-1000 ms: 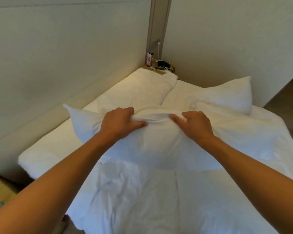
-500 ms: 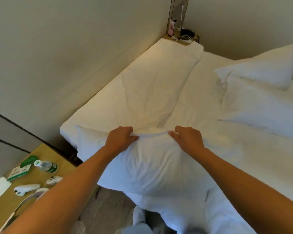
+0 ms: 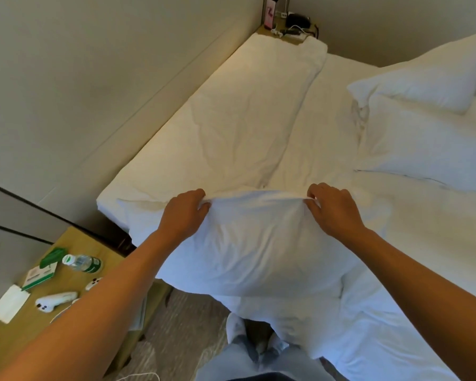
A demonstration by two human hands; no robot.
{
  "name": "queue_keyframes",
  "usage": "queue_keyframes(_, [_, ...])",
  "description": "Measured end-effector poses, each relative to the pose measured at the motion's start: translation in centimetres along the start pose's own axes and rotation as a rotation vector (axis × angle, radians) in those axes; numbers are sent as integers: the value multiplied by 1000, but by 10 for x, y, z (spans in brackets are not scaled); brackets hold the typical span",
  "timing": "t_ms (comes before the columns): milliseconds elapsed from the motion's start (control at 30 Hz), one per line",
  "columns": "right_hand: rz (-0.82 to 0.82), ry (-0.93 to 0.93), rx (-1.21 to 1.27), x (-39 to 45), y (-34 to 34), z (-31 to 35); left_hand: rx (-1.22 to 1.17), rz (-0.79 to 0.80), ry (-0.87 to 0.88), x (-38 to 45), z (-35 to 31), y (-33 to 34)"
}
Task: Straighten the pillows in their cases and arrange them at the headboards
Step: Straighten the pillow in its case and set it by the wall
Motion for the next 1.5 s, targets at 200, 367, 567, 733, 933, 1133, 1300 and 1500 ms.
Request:
queue_keyframes(200, [-78,130,199,-10,-4,10,142,-100,52,-5,-9,-24])
queue_keyframes(367, [-51,97,353,-4,-1,0,167,-87,-8,-4,-13,-29])
queue_keyframes(567, [0,-26,290,15,4,-41,139,27,-64,7,-19,-23])
queue_keyframes(733, [20,-62,283,32,18,-69,83,55,-139,28,-32,-13])
queue_keyframes(933, [-17,-52,393,51,21,-81,132,43,-230,49,-39,-12])
queue_keyframes(1133, [-48,-59,429,56,22,-83,153,33,-251,56,-29,-13])
queue_keyframes(1300, [23,-21,374,61,25,-80,182,-41,-189,58,-21,-29])
queue_keyframes(1500, [-120,67,353,51,17,-59,292,-117,-141,56,-8,-46])
Point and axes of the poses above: each hand's wrist, its own x-axis towards the middle knuckle, its own y-axis out of the palm, z = x × y, the point moved 1 cm from there along x, towards the middle knuckle, and after that the axes turned 15 degrees about -y, right-handed, at the moved point
